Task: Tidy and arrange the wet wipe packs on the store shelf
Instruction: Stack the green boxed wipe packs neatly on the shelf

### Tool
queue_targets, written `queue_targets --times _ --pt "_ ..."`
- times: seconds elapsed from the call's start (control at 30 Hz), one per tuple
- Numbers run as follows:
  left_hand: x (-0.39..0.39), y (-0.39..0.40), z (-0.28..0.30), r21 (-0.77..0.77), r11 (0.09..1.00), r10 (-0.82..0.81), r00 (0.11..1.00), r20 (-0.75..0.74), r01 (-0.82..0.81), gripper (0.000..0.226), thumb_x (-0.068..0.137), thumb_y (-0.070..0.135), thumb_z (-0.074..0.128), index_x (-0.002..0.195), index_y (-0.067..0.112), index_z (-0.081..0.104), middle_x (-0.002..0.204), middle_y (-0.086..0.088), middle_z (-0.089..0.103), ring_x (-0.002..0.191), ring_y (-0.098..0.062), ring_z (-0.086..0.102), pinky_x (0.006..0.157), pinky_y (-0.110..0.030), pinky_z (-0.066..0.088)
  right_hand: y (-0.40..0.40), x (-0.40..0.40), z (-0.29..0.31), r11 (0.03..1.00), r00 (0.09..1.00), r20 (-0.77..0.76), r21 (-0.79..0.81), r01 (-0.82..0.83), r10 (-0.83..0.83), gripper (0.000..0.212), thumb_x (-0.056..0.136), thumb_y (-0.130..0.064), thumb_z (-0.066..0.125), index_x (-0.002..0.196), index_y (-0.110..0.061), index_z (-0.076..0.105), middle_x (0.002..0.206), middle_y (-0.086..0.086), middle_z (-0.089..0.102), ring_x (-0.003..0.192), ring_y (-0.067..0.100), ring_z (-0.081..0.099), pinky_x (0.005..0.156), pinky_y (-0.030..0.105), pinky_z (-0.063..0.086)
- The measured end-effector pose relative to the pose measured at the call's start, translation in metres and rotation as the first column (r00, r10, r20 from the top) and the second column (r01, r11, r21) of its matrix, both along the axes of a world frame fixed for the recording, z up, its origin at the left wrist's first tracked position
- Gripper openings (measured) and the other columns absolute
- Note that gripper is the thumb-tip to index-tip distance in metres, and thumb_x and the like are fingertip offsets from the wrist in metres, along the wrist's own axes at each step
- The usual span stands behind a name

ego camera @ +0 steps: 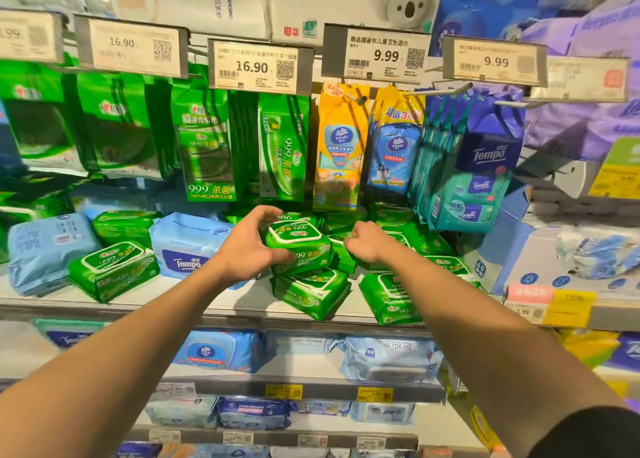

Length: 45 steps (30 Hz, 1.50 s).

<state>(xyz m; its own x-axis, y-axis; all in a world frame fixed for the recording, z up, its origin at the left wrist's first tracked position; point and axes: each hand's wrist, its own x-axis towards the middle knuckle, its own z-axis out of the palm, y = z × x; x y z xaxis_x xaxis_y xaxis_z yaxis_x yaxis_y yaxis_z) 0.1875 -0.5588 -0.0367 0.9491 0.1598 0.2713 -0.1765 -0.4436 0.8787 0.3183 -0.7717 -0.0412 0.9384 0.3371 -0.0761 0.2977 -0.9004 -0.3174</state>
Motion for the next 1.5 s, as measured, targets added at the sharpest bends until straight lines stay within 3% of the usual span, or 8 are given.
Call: queue_targets --times 0.1,0.23,0.37,0.57,0.7,0.83,1.07,1.5 --pt "-0.002 0.002 0.001 -0.016 1.0 0.005 1.0 0.0 -0.005 0.076 0.063 0.0 0.088 0.128 0.013 0.051 0.118 0.002 0.058 0.096 -0.006 0.062 0.077 -0.013 0.049 -0.016 0.003 0.001 0.966 0.97 -0.029 -0.085 -0.244 0.242 0.069 0.086 -0.003 0.053 0.15 -0.02 0.035 0.155 0.009 0.029 0.139 0.034 0.031 0.113 0.043 0.031" --pt "-0.005 0.006 -0.001 -0.019 1.0 0.019 1.0 0.008 -0.019 0.075 0.063 -0.001 0.087 0.127 0.012 0.05 0.118 0.001 0.058 0.094 -0.005 0.061 0.075 -0.011 0.049 -0.023 0.01 -0.002 0.858 0.915 -0.017 -0.339 -0.385 0.404 0.102 0.08 0.011 0.056 0.157 -0.034 0.007 0.164 -0.006 0.005 0.149 0.029 0.009 0.12 0.047 0.017" --pt "-0.008 0.01 -0.004 -0.008 0.999 0.034 0.999 0.004 -0.034 0.075 0.063 -0.001 0.088 0.126 0.013 0.051 0.115 0.006 0.058 0.088 0.003 0.062 0.07 -0.007 0.047 -0.004 0.017 -0.014 0.804 0.895 -0.036 -0.424 -0.417 0.445 0.112 0.079 -0.003 0.074 0.156 -0.034 0.0 0.164 -0.011 0.0 0.15 0.02 0.004 0.12 0.051 0.016" --pt "-0.009 0.021 0.001 0.012 0.999 0.046 0.999 0.002 -0.046 0.075 0.063 0.001 0.088 0.127 0.016 0.05 0.116 0.007 0.059 0.098 -0.009 0.063 0.074 -0.01 0.049 0.007 0.012 -0.033 0.822 0.912 0.021 -0.442 -0.36 0.41 0.097 0.078 -0.012 0.064 0.156 -0.032 0.01 0.162 0.003 0.015 0.144 0.035 0.018 0.117 0.052 0.018" --pt "-0.004 0.021 0.013 0.043 0.998 0.042 0.999 0.01 -0.042 0.077 0.063 0.003 0.089 0.129 0.014 0.05 0.12 0.004 0.059 0.102 -0.008 0.061 0.082 -0.015 0.049 0.011 0.009 -0.031 0.777 0.914 0.119 -0.574 -0.256 0.389 0.09 0.078 -0.048 0.068 0.153 -0.022 0.025 0.149 0.017 0.031 0.133 0.044 0.032 0.111 0.055 0.031" --pt "0.0 0.015 0.017 0.016 1.0 0.024 1.0 0.016 -0.024 0.077 0.063 0.003 0.089 0.129 0.014 0.05 0.117 0.007 0.06 0.098 -0.004 0.062 0.079 -0.015 0.051 0.002 0.005 -0.032 0.8 0.919 0.171 -0.565 -0.203 0.355 0.091 0.074 -0.062 0.067 0.147 -0.017 0.036 0.142 0.016 0.037 0.13 0.041 0.034 0.105 0.053 0.039" --pt "0.001 0.01 0.009 -0.027 1.0 -0.01 1.0 -0.002 0.01 0.078 0.064 -0.002 0.087 0.13 0.014 0.049 0.119 0.001 0.06 0.1 -0.012 0.065 0.086 -0.027 0.055 0.004 0.0 -0.029 0.928 0.938 0.282 -0.363 -0.088 0.199 0.096 0.072 -0.067 0.069 0.144 -0.014 0.033 0.136 0.014 0.036 0.128 0.037 0.034 0.103 0.052 0.042" --pt "0.004 0.026 0.005 -0.033 0.999 0.02 1.0 0.016 -0.019 0.076 0.062 -0.001 0.088 0.126 0.017 0.051 0.113 0.008 0.061 0.087 0.004 0.066 0.07 -0.014 0.052 0.022 0.016 -0.047 0.949 0.969 0.197 -0.303 -0.081 0.145 0.088 0.082 -0.051 0.072 0.151 -0.018 0.03 0.144 0.013 0.039 0.135 0.035 0.035 0.108 0.048 0.037"
